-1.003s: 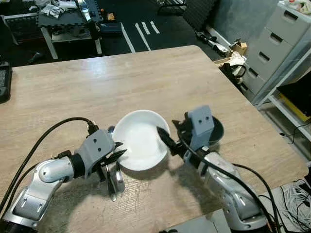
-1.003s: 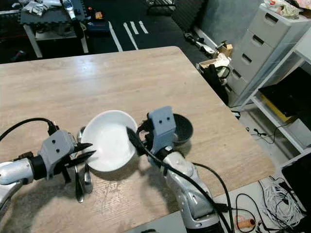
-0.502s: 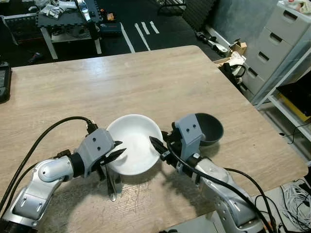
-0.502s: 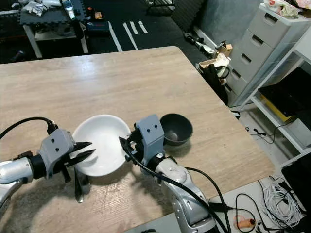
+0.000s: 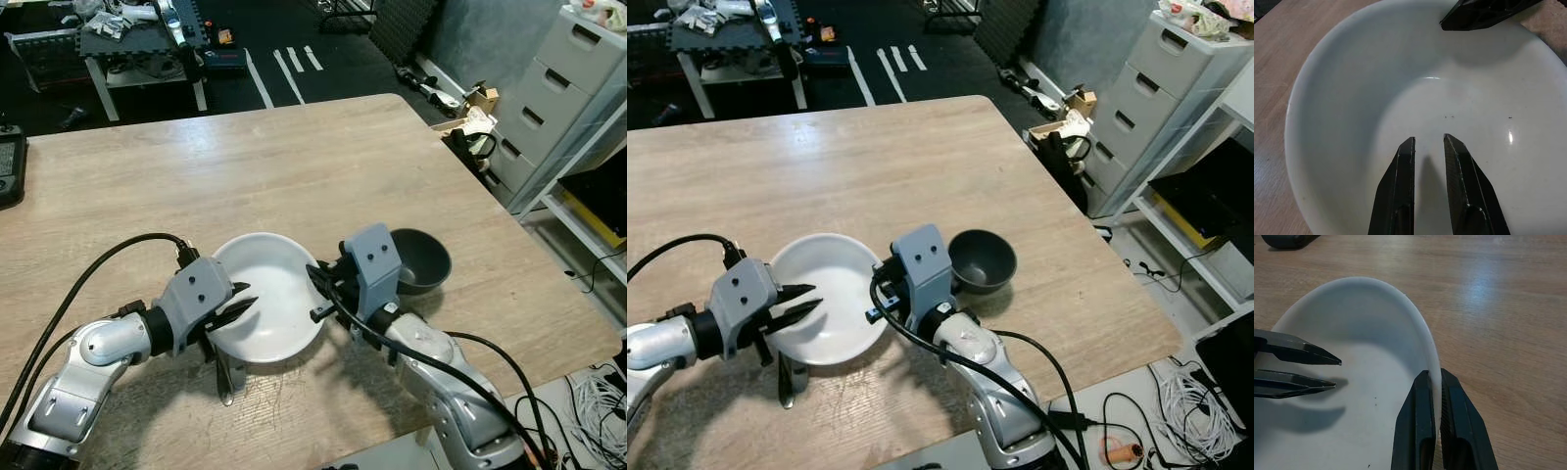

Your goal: Setting the table

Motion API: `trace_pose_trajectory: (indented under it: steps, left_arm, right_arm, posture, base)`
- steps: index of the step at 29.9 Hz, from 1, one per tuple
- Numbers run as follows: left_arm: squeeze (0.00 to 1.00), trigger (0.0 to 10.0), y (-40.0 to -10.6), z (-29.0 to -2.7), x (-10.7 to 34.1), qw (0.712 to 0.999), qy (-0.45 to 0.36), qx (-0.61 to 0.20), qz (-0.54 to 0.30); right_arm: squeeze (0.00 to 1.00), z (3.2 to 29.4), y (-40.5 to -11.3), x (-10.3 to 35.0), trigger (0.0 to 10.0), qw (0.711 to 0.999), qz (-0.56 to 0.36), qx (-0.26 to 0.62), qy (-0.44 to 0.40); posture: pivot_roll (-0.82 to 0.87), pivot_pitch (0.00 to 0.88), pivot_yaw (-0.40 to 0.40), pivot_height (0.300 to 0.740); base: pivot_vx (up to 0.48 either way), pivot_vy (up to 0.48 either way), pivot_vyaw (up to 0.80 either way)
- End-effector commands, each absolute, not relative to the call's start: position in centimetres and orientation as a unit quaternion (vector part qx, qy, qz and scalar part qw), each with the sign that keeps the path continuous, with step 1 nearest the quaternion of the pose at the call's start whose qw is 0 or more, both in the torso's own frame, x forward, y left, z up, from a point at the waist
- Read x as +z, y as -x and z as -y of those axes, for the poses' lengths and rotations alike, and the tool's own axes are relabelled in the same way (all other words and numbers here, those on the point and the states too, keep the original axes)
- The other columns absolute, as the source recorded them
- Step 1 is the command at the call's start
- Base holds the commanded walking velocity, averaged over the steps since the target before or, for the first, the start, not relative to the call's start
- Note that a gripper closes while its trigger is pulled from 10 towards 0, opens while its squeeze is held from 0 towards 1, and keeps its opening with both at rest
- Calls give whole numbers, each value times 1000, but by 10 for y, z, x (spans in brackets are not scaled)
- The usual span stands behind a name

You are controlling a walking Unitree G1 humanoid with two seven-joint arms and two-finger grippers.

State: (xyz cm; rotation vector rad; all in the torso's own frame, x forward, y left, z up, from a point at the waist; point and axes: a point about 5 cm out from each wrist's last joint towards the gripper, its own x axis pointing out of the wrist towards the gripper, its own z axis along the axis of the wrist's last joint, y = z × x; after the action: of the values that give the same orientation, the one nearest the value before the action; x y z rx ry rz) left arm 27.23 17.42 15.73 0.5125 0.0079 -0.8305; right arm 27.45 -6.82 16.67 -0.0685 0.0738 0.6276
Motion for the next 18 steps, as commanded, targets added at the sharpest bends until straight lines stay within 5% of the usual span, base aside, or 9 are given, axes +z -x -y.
trace_pose_trajectory:
  steps: [1, 2, 3, 4, 5, 12, 13, 14, 18]
  left_arm:
    - [0, 10000, -272, -179, 149, 889, -240, -390, -26]
    - [0, 10000, -272, -179, 149, 888, -240, -390, -27]
    - [0, 10000, -272, -179, 149, 888, -240, -390, -27]
    - [0, 10000, -272, -179, 149, 888, -240, -390, -27]
    - [0, 10000, -272, -179, 149, 888, -240, -391, -27]
    - [0, 10000, -271, -179, 149, 889, -238, -391, -26]
    - [0, 10000, -271, -179, 149, 889, -238, -390, -26]
    - [0, 10000, -271, -179, 149, 889, -238, -390, -26]
    - [0, 10000, -271, -178, 149, 890, -237, -389, -26]
  right_arm:
    - [0, 74, -274, 152, 4588, 949, -74, 301, 58]
    - [0, 75, -273, 152, 10000, 948, -76, 302, 63]
    - [420, 75, -273, 152, 10000, 947, -76, 304, 67]
    - [420, 75, -273, 152, 10000, 947, -76, 304, 67]
    - [1000, 76, -272, 148, 10000, 943, -84, 311, 88]
    - [1000, 75, -269, 141, 10000, 930, -114, 332, 109]
    - [725, 74, -269, 139, 10000, 929, -120, 335, 104]
    - [0, 73, -269, 138, 10000, 928, -126, 336, 99]
    - [0, 71, -269, 133, 10000, 928, -152, 334, 66]
  posture:
    - [27, 105, 20, 740]
    - [26, 105, 20, 740]
    - [26, 105, 20, 740]
    - [26, 105, 20, 740]
    - [25, 105, 20, 740]
    - [26, 107, 17, 740]
    - [26, 107, 17, 740]
    - [26, 107, 17, 740]
    - [26, 108, 8, 740]
  base:
    - [0, 0, 0]
    - [0, 0, 0]
    - [0, 0, 0]
    - [0, 0, 0]
    - [0, 0, 0]
    - [0, 0, 0]
    - [0, 0, 0]
    - [0, 0, 0]
    - [0, 0, 0]
